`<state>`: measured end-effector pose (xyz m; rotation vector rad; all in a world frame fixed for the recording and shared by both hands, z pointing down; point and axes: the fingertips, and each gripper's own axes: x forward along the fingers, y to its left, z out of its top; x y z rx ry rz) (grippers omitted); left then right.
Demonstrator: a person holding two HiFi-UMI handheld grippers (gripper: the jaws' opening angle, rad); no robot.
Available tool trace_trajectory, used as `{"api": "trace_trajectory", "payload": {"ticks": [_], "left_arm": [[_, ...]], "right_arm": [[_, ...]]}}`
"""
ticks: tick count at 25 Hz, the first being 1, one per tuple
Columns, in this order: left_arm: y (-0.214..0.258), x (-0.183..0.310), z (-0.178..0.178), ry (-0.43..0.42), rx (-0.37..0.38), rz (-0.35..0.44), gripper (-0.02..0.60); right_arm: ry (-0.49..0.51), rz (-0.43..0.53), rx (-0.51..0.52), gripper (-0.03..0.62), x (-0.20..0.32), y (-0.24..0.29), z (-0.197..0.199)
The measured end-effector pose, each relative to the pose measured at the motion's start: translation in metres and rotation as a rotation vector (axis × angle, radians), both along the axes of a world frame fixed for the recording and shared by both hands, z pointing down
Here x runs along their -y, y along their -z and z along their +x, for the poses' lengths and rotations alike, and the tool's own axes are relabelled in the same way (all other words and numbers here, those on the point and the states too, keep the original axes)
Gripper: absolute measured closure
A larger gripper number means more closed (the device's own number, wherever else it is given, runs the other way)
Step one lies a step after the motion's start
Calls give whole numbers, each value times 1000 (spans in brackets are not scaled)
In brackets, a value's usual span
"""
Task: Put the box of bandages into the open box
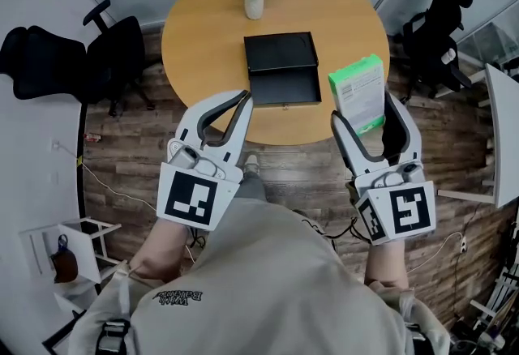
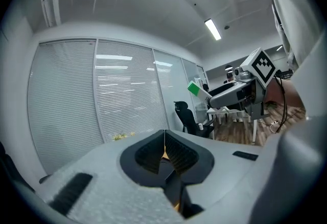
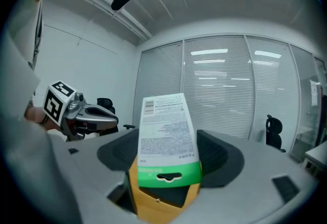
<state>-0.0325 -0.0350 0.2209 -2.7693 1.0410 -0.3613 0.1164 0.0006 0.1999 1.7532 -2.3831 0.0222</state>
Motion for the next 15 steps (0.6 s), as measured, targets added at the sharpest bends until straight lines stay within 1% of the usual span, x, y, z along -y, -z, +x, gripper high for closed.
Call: {"api": "trace_trajectory", "payload": {"ticks": [5, 9, 12, 15], "left_arm": [[-13, 45, -2, -39, 8, -32, 558], [-27, 79, -6, -58, 18, -69, 558], [-41, 100, -9, -78, 33, -92, 558], [-56, 117, -12, -103, 48, -107, 558]], "right_arm": [[-3, -53, -27, 266, 47, -16, -12], [6, -114, -54, 266, 81, -37, -22], [57, -169, -91, 266, 102, -56, -31], [116, -229, -158, 266, 122, -80, -37]]}}
